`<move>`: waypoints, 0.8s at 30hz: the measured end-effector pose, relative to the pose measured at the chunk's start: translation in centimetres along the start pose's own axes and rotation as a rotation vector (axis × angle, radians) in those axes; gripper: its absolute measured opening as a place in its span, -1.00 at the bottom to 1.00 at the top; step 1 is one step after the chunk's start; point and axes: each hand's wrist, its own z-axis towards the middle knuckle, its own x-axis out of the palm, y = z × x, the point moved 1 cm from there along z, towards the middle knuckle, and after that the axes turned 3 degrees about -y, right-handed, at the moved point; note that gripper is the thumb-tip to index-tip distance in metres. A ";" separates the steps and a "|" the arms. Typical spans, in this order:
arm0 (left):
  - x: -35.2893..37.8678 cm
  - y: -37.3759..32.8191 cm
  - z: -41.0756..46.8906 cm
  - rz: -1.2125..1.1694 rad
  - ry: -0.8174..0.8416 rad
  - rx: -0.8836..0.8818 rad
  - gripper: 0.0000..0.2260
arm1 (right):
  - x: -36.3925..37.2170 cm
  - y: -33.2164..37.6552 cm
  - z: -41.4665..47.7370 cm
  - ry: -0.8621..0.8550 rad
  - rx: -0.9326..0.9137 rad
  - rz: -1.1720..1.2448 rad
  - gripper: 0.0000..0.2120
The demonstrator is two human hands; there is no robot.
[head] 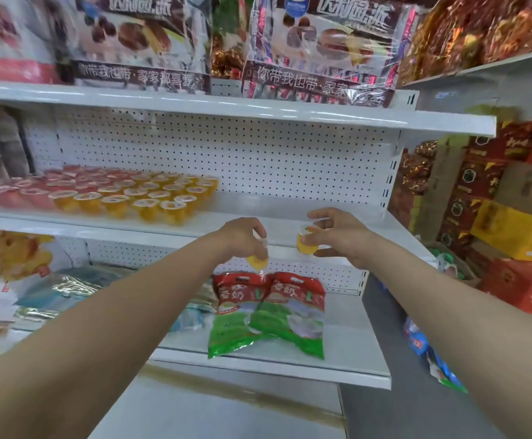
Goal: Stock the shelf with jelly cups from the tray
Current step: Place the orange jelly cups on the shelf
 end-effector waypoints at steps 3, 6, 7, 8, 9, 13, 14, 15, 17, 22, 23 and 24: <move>-3.3 0.7 1.8 0.100 0.020 -0.012 -0.64 | 2.0 2.6 2.5 -0.016 -0.042 -0.060 -0.43; -6.0 0.9 4.2 0.155 0.032 -0.021 -0.56 | 3.3 4.7 5.0 -0.038 -0.053 -0.094 -0.42; -6.6 1.0 5.1 0.144 0.035 -0.019 -0.53 | 3.5 5.3 5.8 -0.045 -0.051 -0.113 -0.42; -7.2 1.0 6.1 0.131 0.041 -0.012 -0.51 | 3.8 5.8 6.6 -0.053 -0.048 -0.133 -0.42; -7.6 0.9 6.9 0.126 0.049 -0.007 -0.51 | 4.0 6.1 7.5 -0.061 -0.044 -0.148 -0.41; -8.8 1.0 10.1 0.150 0.070 0.005 -0.52 | 4.2 6.8 10.6 -0.071 -0.052 -0.241 -0.38; -8.9 1.1 11.0 0.163 0.070 0.011 -0.52 | 4.3 6.8 11.4 -0.068 -0.060 -0.275 -0.36; -9.0 1.4 12.1 0.176 0.074 0.014 -0.51 | 4.3 6.6 12.4 -0.067 -0.066 -0.309 -0.35; -9.3 1.8 14.8 0.207 0.085 0.010 -0.49 | 4.3 6.2 14.8 -0.075 -0.072 -0.354 -0.35; -11.7 2.6 22.2 0.390 0.105 0.042 -0.56 | 4.7 5.2 22.1 -0.108 -0.049 -0.408 -0.36; -12.5 2.8 23.6 0.413 0.103 0.060 -0.59 | 4.9 5.3 23.7 -0.111 -0.047 -0.428 -0.36; -13.1 3.0 25.0 0.427 0.096 0.073 -0.60 | 5.2 5.3 25.2 -0.116 -0.050 -0.430 -0.36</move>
